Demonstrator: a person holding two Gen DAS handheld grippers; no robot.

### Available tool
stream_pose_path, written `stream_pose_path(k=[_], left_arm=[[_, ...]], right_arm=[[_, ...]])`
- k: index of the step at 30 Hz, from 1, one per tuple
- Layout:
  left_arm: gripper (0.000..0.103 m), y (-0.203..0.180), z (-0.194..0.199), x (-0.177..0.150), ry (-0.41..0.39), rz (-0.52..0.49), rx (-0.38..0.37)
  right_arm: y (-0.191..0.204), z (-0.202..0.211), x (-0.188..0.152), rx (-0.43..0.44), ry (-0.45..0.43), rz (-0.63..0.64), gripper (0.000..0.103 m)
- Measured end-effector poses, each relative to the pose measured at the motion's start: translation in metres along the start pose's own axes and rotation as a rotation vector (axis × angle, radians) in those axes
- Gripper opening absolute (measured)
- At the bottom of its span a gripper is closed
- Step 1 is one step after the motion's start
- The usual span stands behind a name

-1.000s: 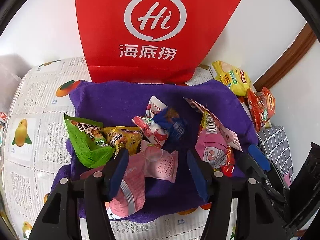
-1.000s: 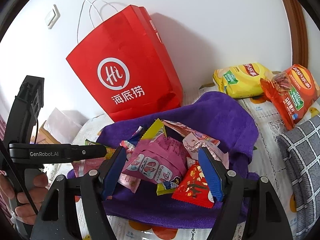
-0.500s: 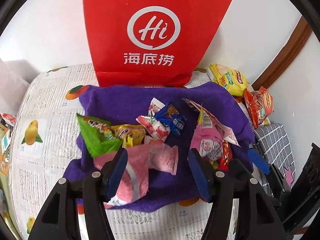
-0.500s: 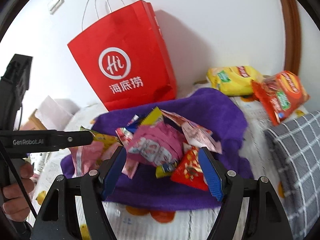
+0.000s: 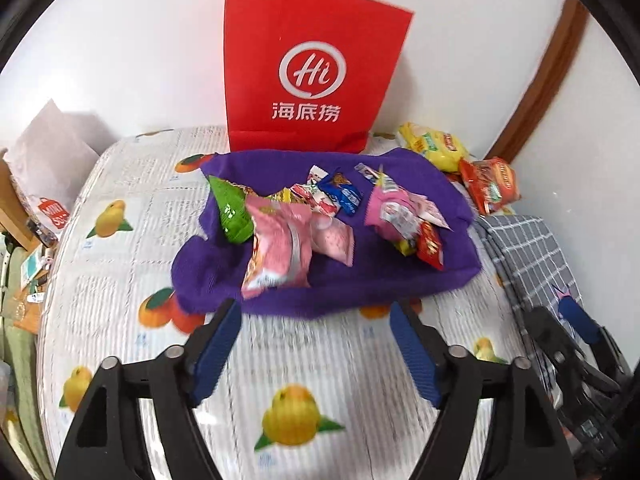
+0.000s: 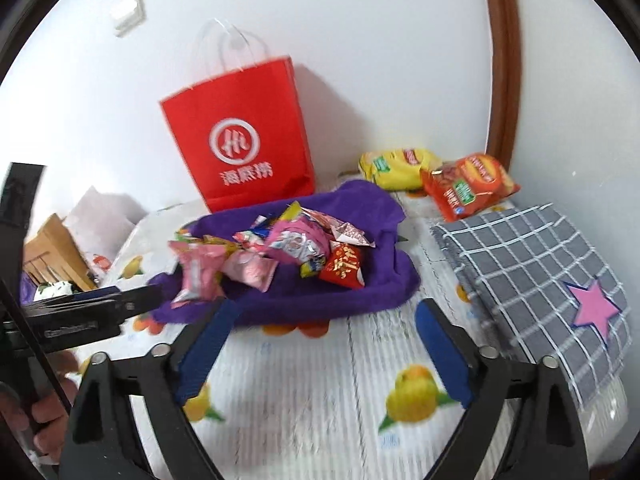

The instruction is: Organize snacks

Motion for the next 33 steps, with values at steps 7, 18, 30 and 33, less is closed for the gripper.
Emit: stream_pose_path(k=[7, 18, 30, 33], left_arm=[[0.084, 0.003, 0.05, -0.039, -0.072, -0.029, 0.017], [0.095, -0.005, 0.12, -0.087, -0.202, -0.069, 0.036], [0.095, -0.022, 0.153, -0.104, -0.263, -0.077, 0.03], [0.095, -0.023, 0.155, -0.108, -0.262, -0.069, 0.023]], right_arm=[[0.013, 0.07, -0.025, -0.019, -0.061, -0.014, 0.102], [0.017, 0.128, -0.076, -0.102, -0.032, -0.009, 0.102], [0.005, 0.157, -0.093, -0.189, -0.043, -0.022, 0.102], [0.007, 0.161, -0.093, -0.212, -0.052, 0.003, 0.102]])
Point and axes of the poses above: each gripper's, at about its wrist camera, not at the fingertips, and z roughly against the way its jaws point, y to its left, x to its top, the point moved 9 cm from there along -z, roughly the way its jaws point, and after that the axes turned 6 degrees about x, right-handed, at the moved point
